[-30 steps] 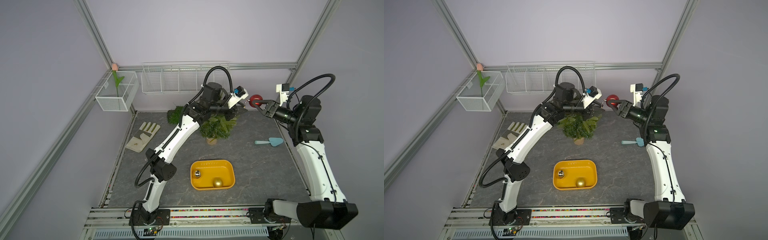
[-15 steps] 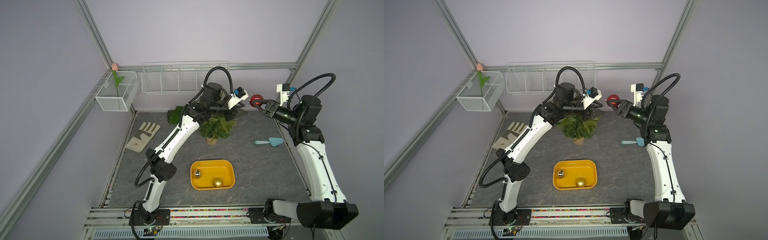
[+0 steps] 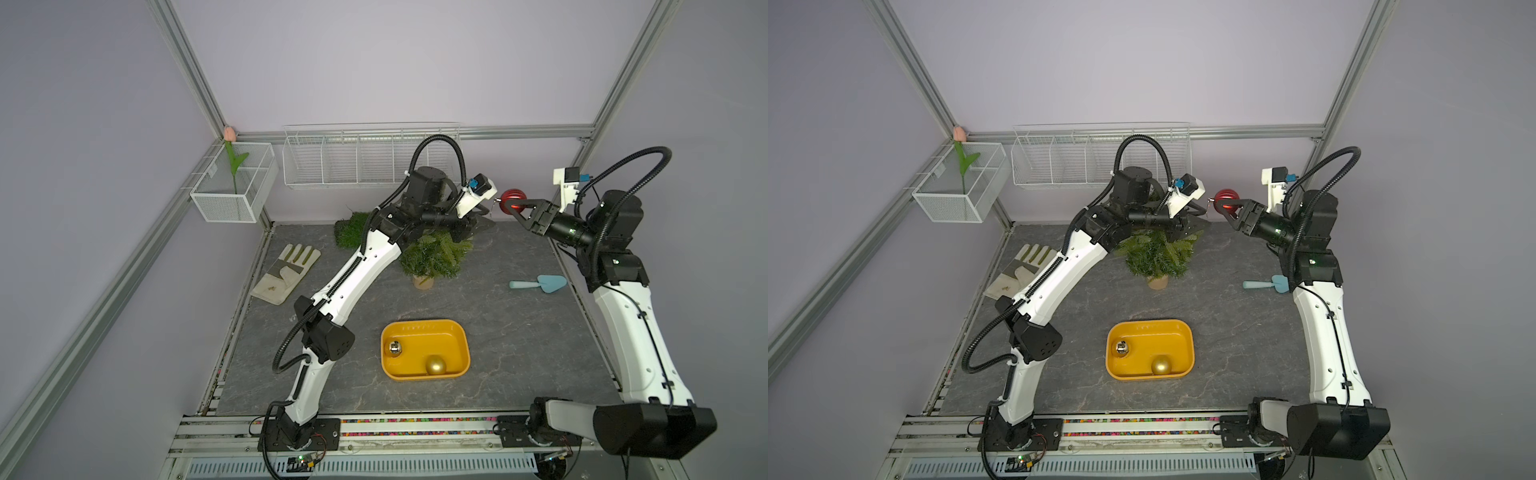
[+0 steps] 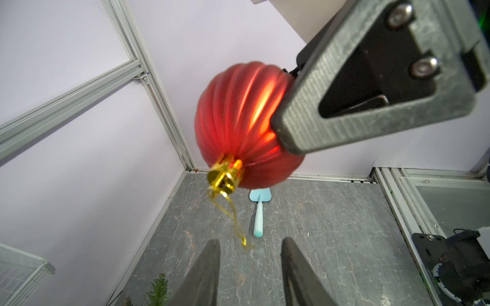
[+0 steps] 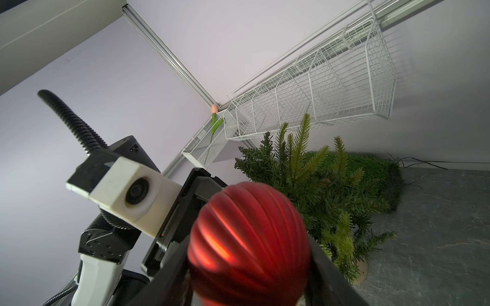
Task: Decorate the small christmas tree with ornaments
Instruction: Hang an ornament on the christmas tree.
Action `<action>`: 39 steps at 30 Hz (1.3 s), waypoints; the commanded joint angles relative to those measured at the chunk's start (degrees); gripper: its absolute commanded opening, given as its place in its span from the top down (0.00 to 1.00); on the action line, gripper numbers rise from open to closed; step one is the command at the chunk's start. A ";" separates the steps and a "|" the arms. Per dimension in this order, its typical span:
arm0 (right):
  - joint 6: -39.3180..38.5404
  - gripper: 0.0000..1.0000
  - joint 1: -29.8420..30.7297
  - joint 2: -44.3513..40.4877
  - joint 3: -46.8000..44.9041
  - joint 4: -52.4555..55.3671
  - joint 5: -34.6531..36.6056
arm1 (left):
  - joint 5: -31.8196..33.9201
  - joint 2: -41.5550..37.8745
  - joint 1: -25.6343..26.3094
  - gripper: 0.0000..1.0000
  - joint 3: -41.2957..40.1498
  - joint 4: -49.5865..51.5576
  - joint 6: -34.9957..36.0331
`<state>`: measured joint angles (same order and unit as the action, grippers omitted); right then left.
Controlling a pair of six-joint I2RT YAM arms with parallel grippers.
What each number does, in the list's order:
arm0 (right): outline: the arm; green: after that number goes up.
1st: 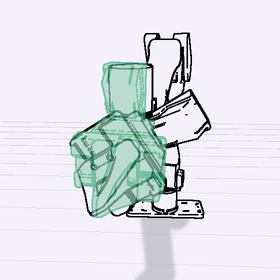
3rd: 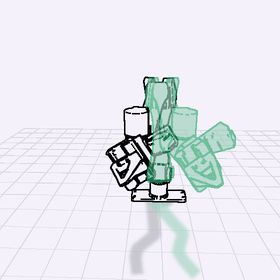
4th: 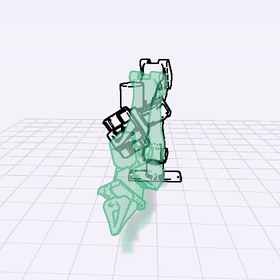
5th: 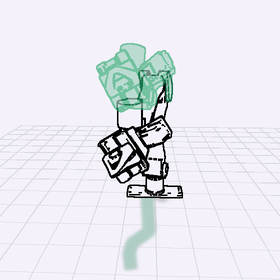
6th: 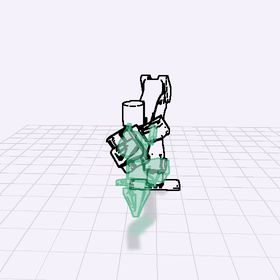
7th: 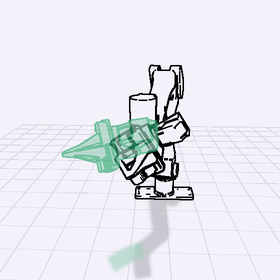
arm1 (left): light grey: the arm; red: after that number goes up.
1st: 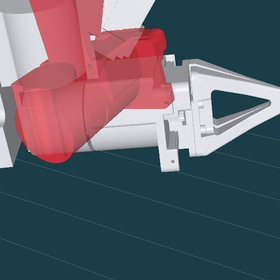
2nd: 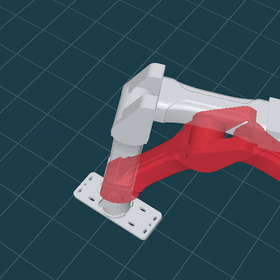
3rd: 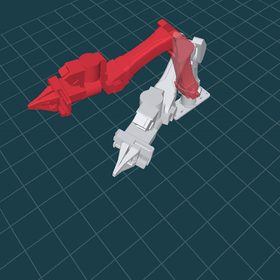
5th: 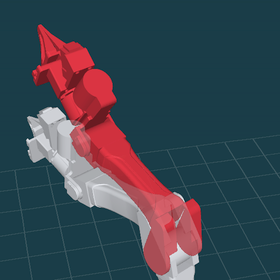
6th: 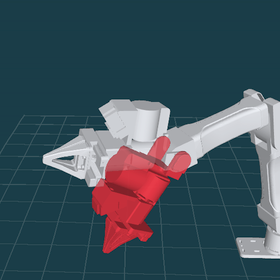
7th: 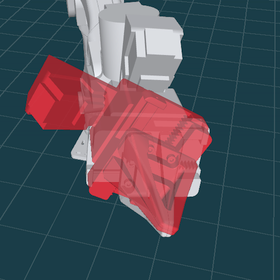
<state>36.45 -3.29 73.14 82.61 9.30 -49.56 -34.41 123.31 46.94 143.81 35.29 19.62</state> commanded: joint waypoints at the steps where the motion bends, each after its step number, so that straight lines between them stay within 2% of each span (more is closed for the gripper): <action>1: 0.85 0.61 -0.44 0.03 0.57 -2.22 -1.40 | 0.43 1.27 0.21 0.62 1.93 -2.05 -1.19; 9: -0.26 0.61 -0.43 -0.26 0.71 -0.85 -0.85 | 0.25 1.40 0.25 0.74 1.94 -2.21 -1.12; 14: -1.39 0.62 -0.65 -0.31 1.22 0.85 0.04 | 2.11 1.71 0.26 0.74 1.92 -0.78 -0.21; 22: -2.08 0.63 -0.87 -0.13 1.06 1.67 0.45 | 4.20 1.89 0.26 0.91 1.93 -0.31 0.90; 28: -2.93 0.63 -1.01 0.22 -0.07 2.83 1.17 | 7.47 1.98 0.26 1.00 1.94 -0.60 1.54; 35: -10.06 0.65 -0.94 1.12 0.31 12.01 8.14 | 13.88 2.24 0.22 1.00 1.91 1.27 4.17; 39: -11.31 0.66 -1.00 2.37 -1.53 12.40 9.92 | 16.96 2.79 0.23 1.00 2.00 3.26 5.85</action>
<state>28.16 -4.03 74.46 82.46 19.75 -42.17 -20.80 124.16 46.94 143.81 35.92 23.05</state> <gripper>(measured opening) 0.589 0.050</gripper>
